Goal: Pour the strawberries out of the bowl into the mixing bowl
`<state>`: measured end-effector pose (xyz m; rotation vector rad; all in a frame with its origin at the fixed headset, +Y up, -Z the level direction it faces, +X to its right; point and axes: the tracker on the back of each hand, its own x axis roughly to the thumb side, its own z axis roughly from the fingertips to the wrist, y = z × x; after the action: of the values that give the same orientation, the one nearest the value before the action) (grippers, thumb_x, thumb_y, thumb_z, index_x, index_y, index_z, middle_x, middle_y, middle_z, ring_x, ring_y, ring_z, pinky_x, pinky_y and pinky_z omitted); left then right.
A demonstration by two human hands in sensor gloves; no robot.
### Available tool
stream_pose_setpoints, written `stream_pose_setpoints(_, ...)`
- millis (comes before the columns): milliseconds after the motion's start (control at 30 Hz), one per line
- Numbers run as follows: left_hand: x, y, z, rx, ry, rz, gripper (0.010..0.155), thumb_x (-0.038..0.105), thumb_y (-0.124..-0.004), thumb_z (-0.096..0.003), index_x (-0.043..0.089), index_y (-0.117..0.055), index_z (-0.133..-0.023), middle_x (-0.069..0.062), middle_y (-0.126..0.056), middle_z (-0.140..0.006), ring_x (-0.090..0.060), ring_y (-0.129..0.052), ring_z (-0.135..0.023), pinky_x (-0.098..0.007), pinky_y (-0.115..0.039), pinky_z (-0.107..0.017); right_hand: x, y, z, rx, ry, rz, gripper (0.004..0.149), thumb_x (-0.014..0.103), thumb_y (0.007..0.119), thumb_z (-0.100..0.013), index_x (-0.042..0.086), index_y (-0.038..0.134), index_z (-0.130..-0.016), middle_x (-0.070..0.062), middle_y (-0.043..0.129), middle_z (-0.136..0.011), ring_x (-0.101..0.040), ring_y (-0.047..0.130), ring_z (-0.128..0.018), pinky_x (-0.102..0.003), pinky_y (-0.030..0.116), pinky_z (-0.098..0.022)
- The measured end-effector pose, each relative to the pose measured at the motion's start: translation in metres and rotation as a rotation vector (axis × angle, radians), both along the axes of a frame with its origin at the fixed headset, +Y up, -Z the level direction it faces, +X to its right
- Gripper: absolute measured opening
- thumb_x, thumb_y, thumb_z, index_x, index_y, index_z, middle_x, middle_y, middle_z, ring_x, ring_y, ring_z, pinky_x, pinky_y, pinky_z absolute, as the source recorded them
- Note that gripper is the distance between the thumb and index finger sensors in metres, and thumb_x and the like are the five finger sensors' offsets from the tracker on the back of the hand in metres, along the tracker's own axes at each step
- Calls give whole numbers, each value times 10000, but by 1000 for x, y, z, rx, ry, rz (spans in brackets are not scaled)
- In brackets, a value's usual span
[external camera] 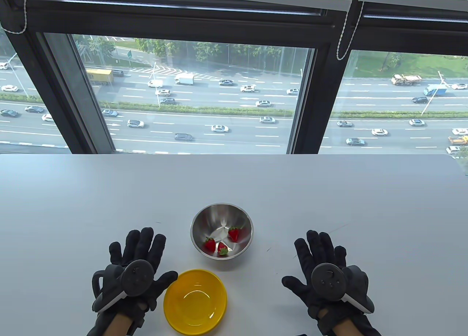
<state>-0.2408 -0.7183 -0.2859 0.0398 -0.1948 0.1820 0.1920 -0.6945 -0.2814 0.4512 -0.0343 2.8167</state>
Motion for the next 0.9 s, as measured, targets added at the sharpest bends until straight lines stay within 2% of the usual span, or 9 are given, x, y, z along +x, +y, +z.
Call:
stream_pose_setpoints(433, 13, -13, 1, -66, -52, -21, 939, 761, -605, -358, 342, -238, -1114, -19, -101, -1218, -402, -170, -1137, -735, -125, -698, -5, -3, 3, 1, 33, 28, 909, 712, 605, -375, 244, 261, -1074, -118, 56, -1134, -456, 111, -1052, -759, 174, -667)
stream_pose_setpoints(900, 15, -15, 2, -82, -63, -28, 925, 748, -629, -371, 335, -262, -1113, -29, -139, -1219, -410, -200, -1138, -734, -162, -709, -8, -6, 4, -22, 41, 55, 906, 704, 613, -378, 240, 265, -1073, -122, 54, -1131, -460, 113, -1049, -760, 174, -664)
